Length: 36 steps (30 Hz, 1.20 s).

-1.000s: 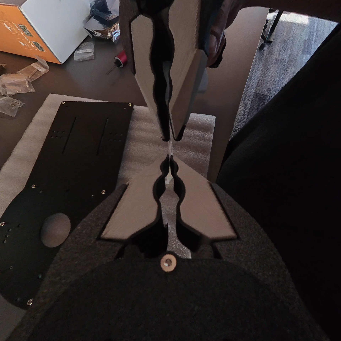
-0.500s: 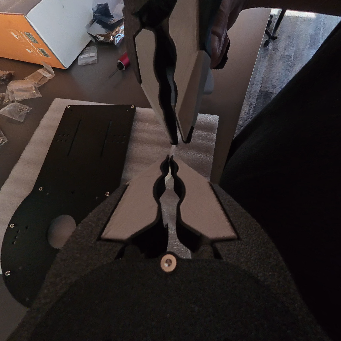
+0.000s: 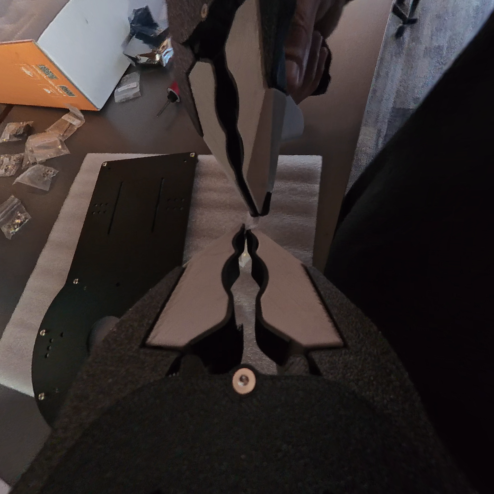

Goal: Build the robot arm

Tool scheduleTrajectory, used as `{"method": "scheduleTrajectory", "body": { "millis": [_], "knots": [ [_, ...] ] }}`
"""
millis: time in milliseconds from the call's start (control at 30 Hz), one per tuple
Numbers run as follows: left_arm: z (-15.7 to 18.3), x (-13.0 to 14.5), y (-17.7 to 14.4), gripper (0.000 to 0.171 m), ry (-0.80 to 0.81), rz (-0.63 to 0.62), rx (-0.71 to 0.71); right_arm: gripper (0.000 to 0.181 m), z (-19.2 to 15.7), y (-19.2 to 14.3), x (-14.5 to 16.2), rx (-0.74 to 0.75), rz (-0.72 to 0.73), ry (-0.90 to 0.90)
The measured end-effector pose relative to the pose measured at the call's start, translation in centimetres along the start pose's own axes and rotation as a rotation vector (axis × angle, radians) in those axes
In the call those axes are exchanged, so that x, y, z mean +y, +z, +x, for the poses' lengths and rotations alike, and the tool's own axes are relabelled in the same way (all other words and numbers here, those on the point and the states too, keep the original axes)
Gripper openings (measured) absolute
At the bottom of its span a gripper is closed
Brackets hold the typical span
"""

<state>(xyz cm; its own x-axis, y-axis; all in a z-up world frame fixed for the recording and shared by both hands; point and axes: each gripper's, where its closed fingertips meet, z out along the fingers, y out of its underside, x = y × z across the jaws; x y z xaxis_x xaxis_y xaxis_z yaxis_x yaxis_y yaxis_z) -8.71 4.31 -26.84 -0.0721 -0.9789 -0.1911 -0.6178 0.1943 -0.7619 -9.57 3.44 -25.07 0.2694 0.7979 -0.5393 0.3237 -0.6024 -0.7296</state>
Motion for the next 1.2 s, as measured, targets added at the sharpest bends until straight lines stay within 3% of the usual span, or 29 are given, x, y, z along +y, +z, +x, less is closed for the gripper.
{"method": "scheduleTrajectory", "body": {
  "millis": [133,200,333,533,733,867,1200],
  "knots": [
    [-2.2,0.1,-0.2,0.001,-0.192,-0.002,-0.069,0.000,1.8,-1.4,-2.2,0.045,0.213,0.106],
    [-3.5,0.0,-0.7,0.011,-0.324,0.020,-0.105,0.000,2.5,-2.4,-3.1,0.056,0.321,0.177],
    [-5.5,-1.1,-2.6,0.018,-0.575,0.155,-0.142,0.000,3.0,-4.0,-4.1,0.066,0.490,0.290],
    [-3.2,-3.8,-2.2,0.016,-0.807,0.331,0.116,0.000,1.8,-3.6,-4.9,0.011,0.583,0.382],
    [-3.1,-6.1,-2.9,0.022,-0.827,0.470,0.196,0.000,0.1,-3.0,-6.6,-0.105,0.646,0.421],
    [-3.5,-6.4,-3.5,0.011,-0.815,0.495,0.195,0.000,-0.4,-3.4,-7.3,-0.157,0.690,0.435],
    [-3.9,-6.3,-4.0,0.002,-0.871,0.530,0.236,0.000,-0.6,-3.3,-7.4,-0.185,0.694,0.444]
  ]
}}
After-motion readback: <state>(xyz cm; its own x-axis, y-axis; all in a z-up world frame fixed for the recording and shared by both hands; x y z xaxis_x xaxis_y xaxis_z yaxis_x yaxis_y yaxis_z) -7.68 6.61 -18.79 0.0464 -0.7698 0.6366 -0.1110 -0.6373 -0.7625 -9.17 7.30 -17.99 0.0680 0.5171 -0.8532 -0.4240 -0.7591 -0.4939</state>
